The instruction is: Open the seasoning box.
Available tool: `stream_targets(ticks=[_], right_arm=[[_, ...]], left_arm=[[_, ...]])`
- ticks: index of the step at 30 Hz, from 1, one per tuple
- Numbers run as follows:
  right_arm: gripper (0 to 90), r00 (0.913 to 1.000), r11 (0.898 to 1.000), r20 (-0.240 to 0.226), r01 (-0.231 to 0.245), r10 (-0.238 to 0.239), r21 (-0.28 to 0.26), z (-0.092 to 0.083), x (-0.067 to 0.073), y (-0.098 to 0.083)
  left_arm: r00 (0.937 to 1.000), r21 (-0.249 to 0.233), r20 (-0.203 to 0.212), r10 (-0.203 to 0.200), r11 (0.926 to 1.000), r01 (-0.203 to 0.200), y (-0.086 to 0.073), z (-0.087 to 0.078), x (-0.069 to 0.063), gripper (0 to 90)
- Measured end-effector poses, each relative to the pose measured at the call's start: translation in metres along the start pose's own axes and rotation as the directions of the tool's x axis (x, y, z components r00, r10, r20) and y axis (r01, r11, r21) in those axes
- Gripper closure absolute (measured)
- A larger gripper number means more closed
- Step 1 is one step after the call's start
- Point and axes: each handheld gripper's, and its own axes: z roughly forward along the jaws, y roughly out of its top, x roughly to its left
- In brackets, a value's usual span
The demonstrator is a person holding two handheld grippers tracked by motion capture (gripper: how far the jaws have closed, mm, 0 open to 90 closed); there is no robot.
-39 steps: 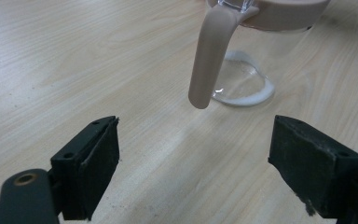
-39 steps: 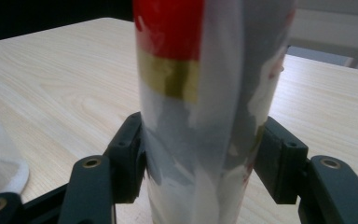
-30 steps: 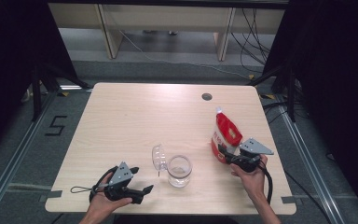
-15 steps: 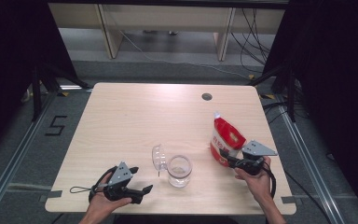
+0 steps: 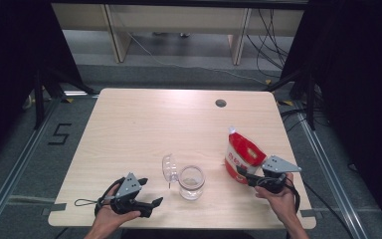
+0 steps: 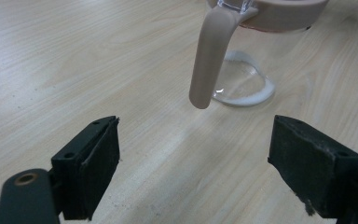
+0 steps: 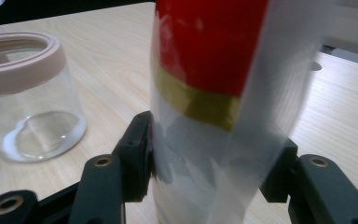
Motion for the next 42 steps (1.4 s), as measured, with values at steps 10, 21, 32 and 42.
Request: stream_targets(ticks=[10,21,32,42], right_arm=[[47.6,0.9998,1.000,-0.019,0.003,-0.003,-0.022,-0.003,-0.001,-0.003],[26.9,0.9940,0.994,0.061,-0.086,0.090,-0.068,0.004,0.009,-0.009],[22.0,0.9961,0.989,0.048,-0.068,0.075,-0.135,0.011,0.008,-0.013],[24.9,0.9973,0.983,0.051,-0.043,0.053,-0.176,0.019,0.006,-0.021]], left_arm=[[1.0000,-0.005,0.005,-0.005,1.0000,0.005,0.000,0.001,-0.001,16.0],[0.9998,-0.006,0.003,0.019,0.9998,-0.019,0.000,0.001,0.000,16.0],[1.0000,-0.003,0.005,-0.005,1.0000,0.005,0.000,0.002,-0.002,16.0],[1.0000,-0.005,0.006,-0.004,1.0000,0.004,0.000,0.001,-0.002,16.0]])
